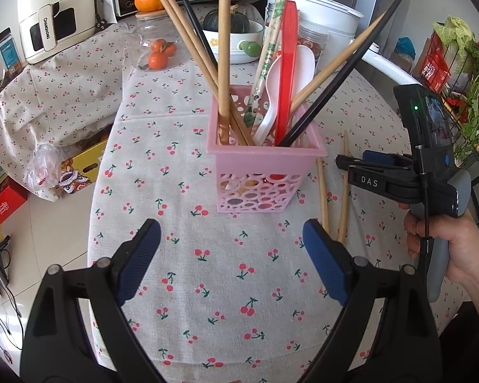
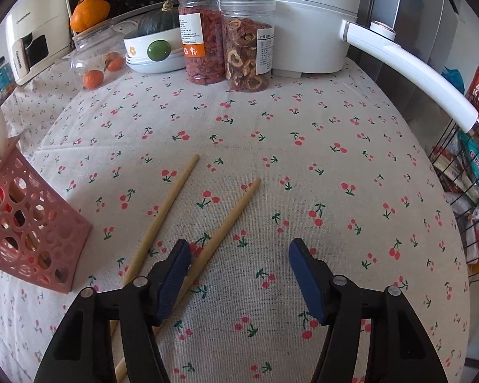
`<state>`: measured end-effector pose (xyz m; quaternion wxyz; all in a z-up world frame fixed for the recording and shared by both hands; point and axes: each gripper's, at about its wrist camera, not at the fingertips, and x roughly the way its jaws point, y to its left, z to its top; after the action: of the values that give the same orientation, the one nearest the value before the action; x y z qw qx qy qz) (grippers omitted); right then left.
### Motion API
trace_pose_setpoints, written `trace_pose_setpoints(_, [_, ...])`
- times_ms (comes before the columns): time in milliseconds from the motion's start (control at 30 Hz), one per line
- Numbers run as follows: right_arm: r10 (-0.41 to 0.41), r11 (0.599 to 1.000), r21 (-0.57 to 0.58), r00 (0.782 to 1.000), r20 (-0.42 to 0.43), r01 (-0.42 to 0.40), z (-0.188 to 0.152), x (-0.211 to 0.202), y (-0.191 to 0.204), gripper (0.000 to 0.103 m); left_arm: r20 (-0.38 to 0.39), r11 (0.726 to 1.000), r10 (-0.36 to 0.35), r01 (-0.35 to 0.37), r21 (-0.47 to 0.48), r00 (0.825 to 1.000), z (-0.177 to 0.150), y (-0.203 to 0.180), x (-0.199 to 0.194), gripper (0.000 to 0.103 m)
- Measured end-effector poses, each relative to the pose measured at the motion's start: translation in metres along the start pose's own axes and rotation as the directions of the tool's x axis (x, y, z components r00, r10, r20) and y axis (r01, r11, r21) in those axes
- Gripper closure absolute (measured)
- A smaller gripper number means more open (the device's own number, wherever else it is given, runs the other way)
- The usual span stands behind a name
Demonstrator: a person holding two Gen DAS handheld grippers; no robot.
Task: Organize utensils
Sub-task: 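Grasp one of the two remaining bamboo chopsticks with the right gripper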
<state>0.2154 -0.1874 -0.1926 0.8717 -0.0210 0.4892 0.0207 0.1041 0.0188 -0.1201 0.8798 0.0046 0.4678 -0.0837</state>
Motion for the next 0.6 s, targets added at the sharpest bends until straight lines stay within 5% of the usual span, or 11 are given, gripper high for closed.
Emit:
trace_pose_setpoints(133, [0.032, 0.999, -0.024, 0.999, -0.024, -0.032, 0.0, -0.004, 0.006, 0.086, 0.0, 1.0, -0.014, 0.014, 0.011, 1.0, -0.001, -0.005, -0.002, 0.013])
trace_pose_setpoints(467, [0.055, 0.998, 0.037, 0.993, -0.101, -0.052, -0.008, -0.017, -0.023, 0.096, 0.008, 0.989, -0.051, 0.05, 0.138, 0.999, -0.009, -0.039, -0.008, 0.014])
trace_pose_setpoints(533, [0.051, 0.997, 0.059, 0.993, -0.109, -0.044, -0.012, -0.023, -0.036, 0.096, -0.004, 0.983, -0.083, 0.082, 0.166, 0.997, -0.011, -0.048, -0.005, 0.023])
trace_pose_setpoints(600, [0.05, 0.996, 0.08, 0.992, -0.115, -0.041, -0.016, -0.029, -0.048, 0.096, -0.047, 0.975, -0.132, 0.138, 0.172, 0.99, -0.013, -0.057, 0.004, 0.044])
